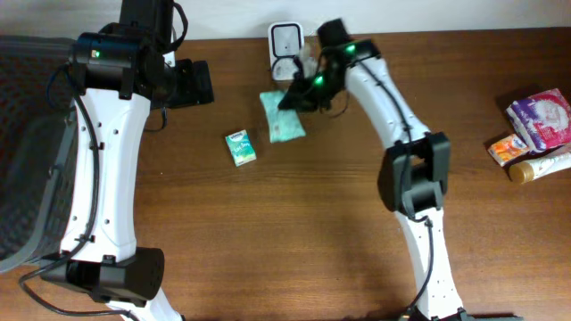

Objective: Scan the item barcode

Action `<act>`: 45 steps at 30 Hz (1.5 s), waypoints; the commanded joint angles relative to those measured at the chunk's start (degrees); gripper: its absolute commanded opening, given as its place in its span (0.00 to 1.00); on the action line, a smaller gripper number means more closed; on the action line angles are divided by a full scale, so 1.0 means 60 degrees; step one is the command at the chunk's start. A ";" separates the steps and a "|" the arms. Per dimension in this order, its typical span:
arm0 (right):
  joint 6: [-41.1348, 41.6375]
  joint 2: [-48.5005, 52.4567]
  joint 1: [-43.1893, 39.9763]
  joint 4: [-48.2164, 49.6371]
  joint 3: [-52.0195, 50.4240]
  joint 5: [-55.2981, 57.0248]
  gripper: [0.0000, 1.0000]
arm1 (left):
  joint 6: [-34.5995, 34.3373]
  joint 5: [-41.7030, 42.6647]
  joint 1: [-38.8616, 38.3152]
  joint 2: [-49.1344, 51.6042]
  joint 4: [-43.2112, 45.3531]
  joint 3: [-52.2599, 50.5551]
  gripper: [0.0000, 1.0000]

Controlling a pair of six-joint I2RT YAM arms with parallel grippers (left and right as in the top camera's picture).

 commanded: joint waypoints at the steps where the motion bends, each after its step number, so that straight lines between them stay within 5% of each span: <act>1: -0.1053 -0.0729 -0.0703 0.0157 0.0543 -0.2317 0.04 | -0.0025 -0.0066 0.0033 -0.0062 0.0015 0.0069 0.99; 10: -0.1479 -0.1453 -0.1377 0.1290 0.0543 -0.3024 0.04 | -0.0029 -0.0066 0.0033 -0.0062 0.0015 0.0069 0.99; 14: -0.1475 -0.2116 -0.1322 0.1585 0.0543 -0.1137 0.04 | -0.0029 -0.0066 0.0033 -0.0062 0.0015 0.0069 0.99; 20: -0.1475 -0.2160 -0.1268 0.2291 0.0543 -0.1075 0.04 | -0.0029 -0.0066 0.0033 -0.0062 0.0015 0.0069 0.99; 45: -0.1475 -0.2157 -0.0827 0.2324 0.0521 -0.1031 0.04 | -0.0029 -0.0066 0.0033 -0.0062 0.0015 0.0069 0.99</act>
